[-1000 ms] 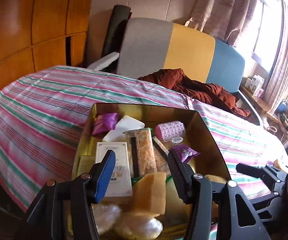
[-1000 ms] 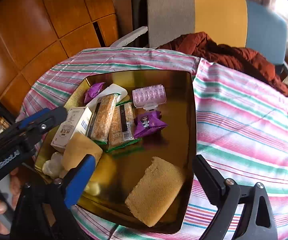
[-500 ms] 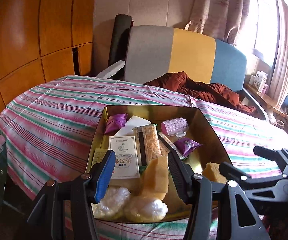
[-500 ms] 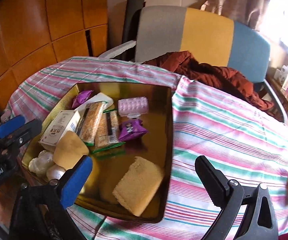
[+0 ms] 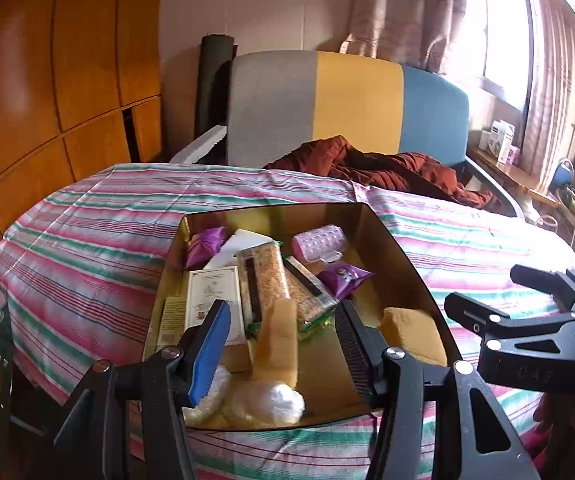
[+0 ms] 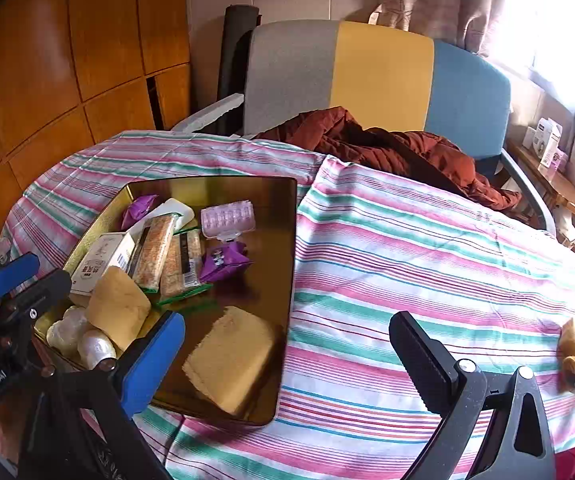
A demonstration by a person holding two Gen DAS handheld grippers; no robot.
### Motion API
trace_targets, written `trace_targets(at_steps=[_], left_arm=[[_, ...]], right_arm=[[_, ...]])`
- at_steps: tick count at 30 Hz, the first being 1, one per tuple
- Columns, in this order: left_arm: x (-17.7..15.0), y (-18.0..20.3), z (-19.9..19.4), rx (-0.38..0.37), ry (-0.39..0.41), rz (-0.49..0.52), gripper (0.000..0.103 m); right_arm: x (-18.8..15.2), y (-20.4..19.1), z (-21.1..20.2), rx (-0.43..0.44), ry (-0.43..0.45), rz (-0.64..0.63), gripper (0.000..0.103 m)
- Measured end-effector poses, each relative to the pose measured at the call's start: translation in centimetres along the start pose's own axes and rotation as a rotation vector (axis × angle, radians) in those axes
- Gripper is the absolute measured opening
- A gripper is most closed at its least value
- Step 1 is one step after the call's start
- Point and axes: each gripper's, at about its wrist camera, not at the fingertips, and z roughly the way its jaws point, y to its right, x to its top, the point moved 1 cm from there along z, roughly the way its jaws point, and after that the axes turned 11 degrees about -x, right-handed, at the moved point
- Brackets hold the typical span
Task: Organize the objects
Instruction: 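Move both tools from the tray to the yellow sponge and knit toy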
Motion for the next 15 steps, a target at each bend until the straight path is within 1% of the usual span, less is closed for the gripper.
trace_targets(at_steps=[4, 15], left_arm=[[-0.1, 1.1, 0.1, -0.005, -0.013, 0.030, 0.055], [-0.3, 3.9, 0.6, -0.030, -0.041, 0.113, 0.055]], right_arm=[[-0.2, 0.8, -0.2, -0.011, 0.002, 0.012, 0.103], [-1.1, 3.9, 0.6, -0.044, -0.032, 0.068, 0.103]])
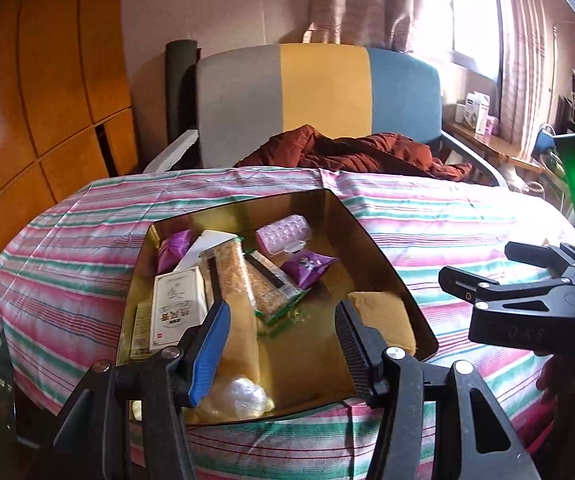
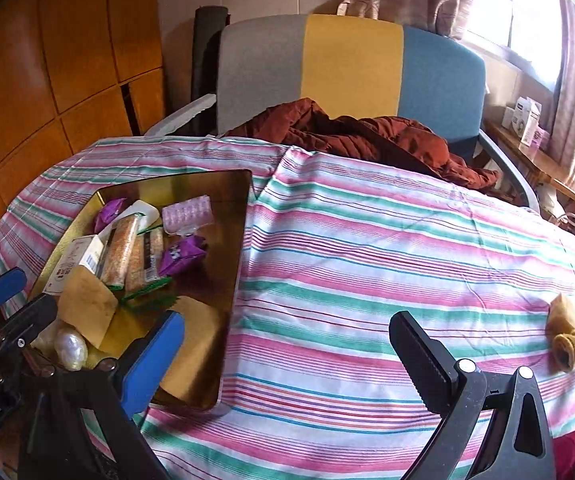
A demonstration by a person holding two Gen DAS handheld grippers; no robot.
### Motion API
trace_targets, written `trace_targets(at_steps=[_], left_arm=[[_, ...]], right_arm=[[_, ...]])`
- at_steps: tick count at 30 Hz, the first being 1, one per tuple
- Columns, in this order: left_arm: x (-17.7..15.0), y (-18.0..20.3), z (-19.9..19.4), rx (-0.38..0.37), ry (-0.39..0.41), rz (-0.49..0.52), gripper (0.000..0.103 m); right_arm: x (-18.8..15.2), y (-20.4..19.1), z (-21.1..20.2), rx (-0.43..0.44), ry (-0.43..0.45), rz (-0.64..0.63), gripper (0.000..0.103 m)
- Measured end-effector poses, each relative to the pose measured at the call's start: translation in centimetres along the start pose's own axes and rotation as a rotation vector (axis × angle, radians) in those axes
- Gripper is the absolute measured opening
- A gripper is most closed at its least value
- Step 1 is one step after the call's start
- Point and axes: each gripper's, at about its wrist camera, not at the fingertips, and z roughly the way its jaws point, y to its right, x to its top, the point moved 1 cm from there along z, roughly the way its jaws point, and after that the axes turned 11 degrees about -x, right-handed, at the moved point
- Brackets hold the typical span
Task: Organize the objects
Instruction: 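Move both tools from the tray to the yellow sponge and knit toy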
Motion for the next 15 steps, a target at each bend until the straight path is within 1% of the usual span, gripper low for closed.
trace_targets(at_steps=[9, 15], left_arm=[[0.4, 2.2, 0.6, -0.023, -0.023, 0.062, 0.055], [0.7, 4.1, 0.9, -0.056, -0.031, 0.104, 0.055]], right_arm=[[-0.4, 3.6, 0.6, -0.049, -0.021, 0.041, 0.103], [0.0, 7.4, 0.7, -0.111, -0.024, 0.072, 0.103]])
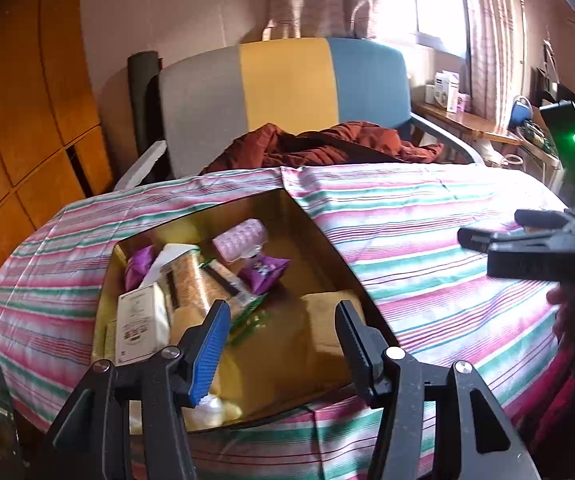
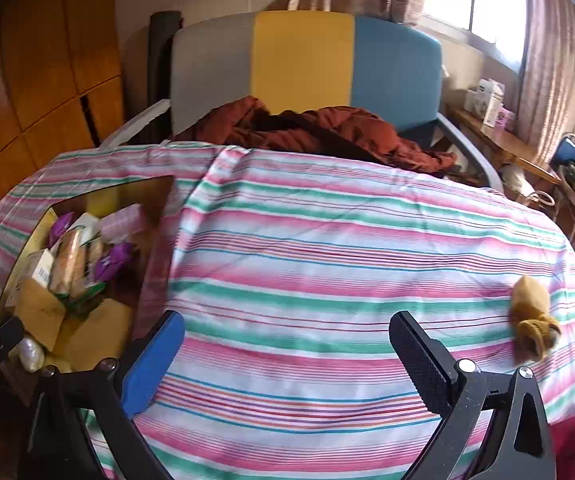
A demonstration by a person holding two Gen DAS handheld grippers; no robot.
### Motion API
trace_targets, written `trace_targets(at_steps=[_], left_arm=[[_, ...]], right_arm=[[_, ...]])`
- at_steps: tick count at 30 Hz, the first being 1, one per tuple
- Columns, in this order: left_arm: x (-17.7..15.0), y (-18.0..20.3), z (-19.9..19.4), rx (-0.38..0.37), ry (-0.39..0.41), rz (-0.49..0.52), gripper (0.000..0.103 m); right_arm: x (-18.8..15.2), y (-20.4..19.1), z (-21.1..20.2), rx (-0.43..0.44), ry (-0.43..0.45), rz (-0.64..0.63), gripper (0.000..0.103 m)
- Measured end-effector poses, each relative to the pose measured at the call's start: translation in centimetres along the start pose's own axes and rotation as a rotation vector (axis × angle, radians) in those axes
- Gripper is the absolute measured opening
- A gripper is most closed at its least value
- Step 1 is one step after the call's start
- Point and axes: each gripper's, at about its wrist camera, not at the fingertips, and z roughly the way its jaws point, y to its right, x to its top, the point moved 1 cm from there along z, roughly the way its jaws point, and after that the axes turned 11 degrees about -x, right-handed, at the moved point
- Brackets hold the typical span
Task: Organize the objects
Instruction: 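Move both tools from the tray to the yellow sponge and knit toy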
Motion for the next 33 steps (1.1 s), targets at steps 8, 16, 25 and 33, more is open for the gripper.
trace_targets(at_steps=[8, 16, 25, 33], left_arm=[[0.4, 2.2, 0.8, -0.032, -0.018, 0.053, 0.055], [0.7, 4.6, 1.9, -0.066, -0.041, 0.107, 0.055], [1.1, 7.2, 3.7, -0.108, -0.083, 0.161, 0.055], [2.4, 10.7, 6.5, -0.181, -0.126, 0.205, 0.055]], right_arm=[[0.6, 6.9, 0.8, -0.098, -0.027, 0.069, 0.103], [0.4, 16.5, 3.1, -0.215, -0.077, 0.221, 0.103], [-3.5, 28.6, 5.2, -0.290, -0.149, 0.723, 0.103], [-7.4, 33.5, 3.5, -0.243, -0.119, 1.048, 0.103]])
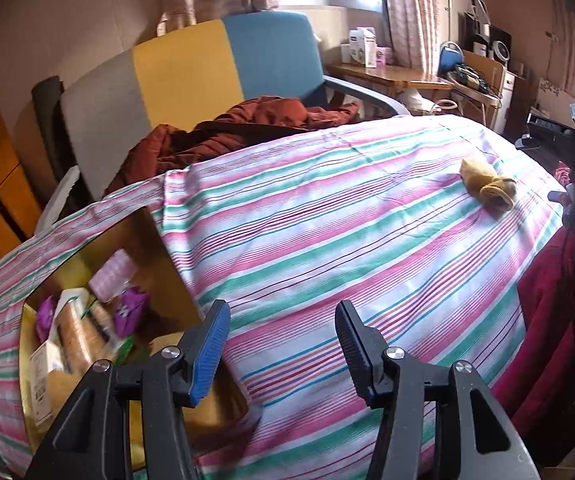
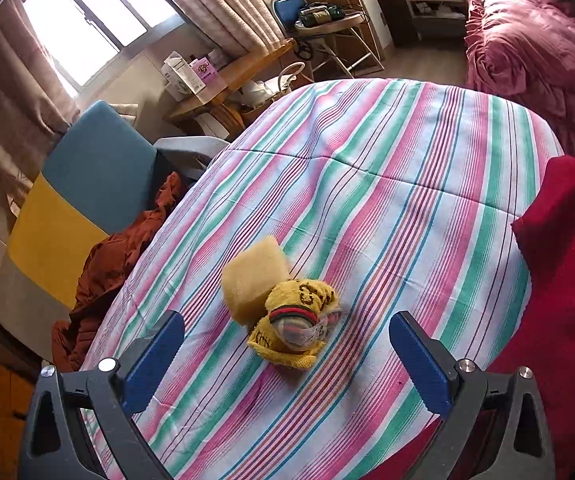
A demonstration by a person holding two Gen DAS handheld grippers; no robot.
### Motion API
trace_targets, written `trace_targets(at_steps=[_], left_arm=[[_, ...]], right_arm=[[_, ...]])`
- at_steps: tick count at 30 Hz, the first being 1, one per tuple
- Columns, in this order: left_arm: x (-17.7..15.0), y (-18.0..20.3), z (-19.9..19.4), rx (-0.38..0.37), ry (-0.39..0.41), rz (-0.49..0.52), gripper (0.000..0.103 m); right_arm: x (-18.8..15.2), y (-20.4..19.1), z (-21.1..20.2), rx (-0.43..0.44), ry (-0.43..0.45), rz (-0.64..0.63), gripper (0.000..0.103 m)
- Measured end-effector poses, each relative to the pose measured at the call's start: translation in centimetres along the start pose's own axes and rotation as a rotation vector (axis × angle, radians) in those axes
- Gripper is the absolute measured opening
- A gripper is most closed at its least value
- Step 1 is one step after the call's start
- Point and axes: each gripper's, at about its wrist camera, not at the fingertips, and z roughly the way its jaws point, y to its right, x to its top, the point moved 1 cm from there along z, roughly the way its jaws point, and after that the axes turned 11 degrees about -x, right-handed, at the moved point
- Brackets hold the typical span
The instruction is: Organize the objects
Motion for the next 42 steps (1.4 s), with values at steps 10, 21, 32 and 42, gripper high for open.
trace_targets(at_steps=[10, 21, 32, 42], left_arm=[[3.0, 3.3, 5.5, -0.135, -0.085, 0.003, 0.055], [3.2, 4.2, 9.0, -0.180, -0.143, -0.003, 0.055], [4.1, 3.9, 9.7, -0.209, -0.139, -0.017, 0.055], [5.5, 5.6, 10.7, -0.222, -0.140, 0.026, 0.055]], right_arm=[[-0.2, 0.4, 0.9, 0.047, -0.054, 0.028, 0.103], [-1.3, -2.5, 2.8, 0.091, -0.205, -0.130, 0.103], [1.0, -3.8, 7.4, -0.127, -0.255, -0.372, 0.077], [0.7, -2.5, 7.6, -0.124, -0.220, -0.358, 0.048]])
